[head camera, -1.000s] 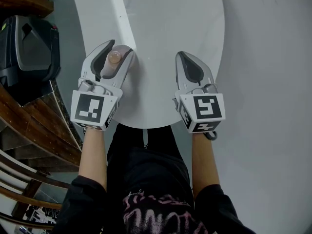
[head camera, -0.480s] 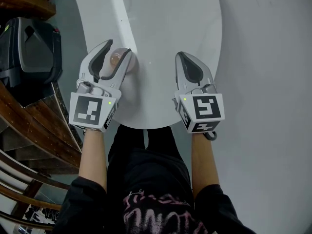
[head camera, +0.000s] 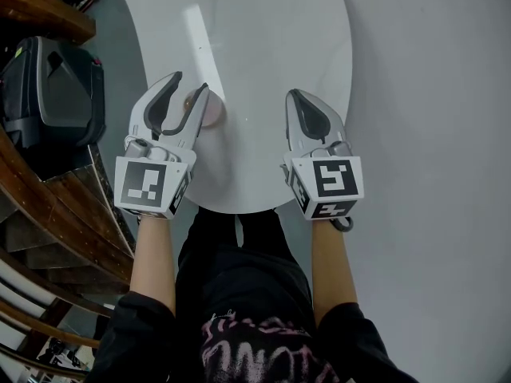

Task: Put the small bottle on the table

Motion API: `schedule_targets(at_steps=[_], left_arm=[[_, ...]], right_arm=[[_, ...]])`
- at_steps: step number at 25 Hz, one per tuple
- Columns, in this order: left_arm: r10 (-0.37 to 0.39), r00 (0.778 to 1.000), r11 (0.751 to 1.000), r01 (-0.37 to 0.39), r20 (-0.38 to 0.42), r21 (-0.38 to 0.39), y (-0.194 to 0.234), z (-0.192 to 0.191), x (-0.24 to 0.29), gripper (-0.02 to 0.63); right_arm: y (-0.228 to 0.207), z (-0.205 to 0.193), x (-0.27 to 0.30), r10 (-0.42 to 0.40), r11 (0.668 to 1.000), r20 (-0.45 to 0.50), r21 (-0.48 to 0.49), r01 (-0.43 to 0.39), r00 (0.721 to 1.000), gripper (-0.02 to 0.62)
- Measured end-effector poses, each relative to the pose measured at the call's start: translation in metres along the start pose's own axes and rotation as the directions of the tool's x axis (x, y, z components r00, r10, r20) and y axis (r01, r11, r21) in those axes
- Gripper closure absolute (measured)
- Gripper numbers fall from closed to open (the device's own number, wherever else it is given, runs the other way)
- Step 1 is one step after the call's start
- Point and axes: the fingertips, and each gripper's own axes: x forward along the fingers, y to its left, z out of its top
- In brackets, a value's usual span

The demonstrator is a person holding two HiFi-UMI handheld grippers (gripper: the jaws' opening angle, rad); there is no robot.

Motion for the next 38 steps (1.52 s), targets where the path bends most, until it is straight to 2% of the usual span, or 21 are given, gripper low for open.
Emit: schedule_targets(at_steps=[21, 38], left_arm=[[0.082, 0.997, 0.997, -0.082, 0.009, 0.002, 0.003, 0.027, -0.034, 0.602], [0.111, 0.993, 0.994, -0.111, 0.026, 0.005, 0.004, 0.055, -0.056, 0.606]], right_arm=[[0.009, 0.041, -0.030, -0.011, 1.000, 0.075, -0.014, 0.012, 0.997, 0.584], [0.024, 0.073, -0.047, 0.010, 0.999, 0.117, -0.047, -0.004, 0.993, 0.584]])
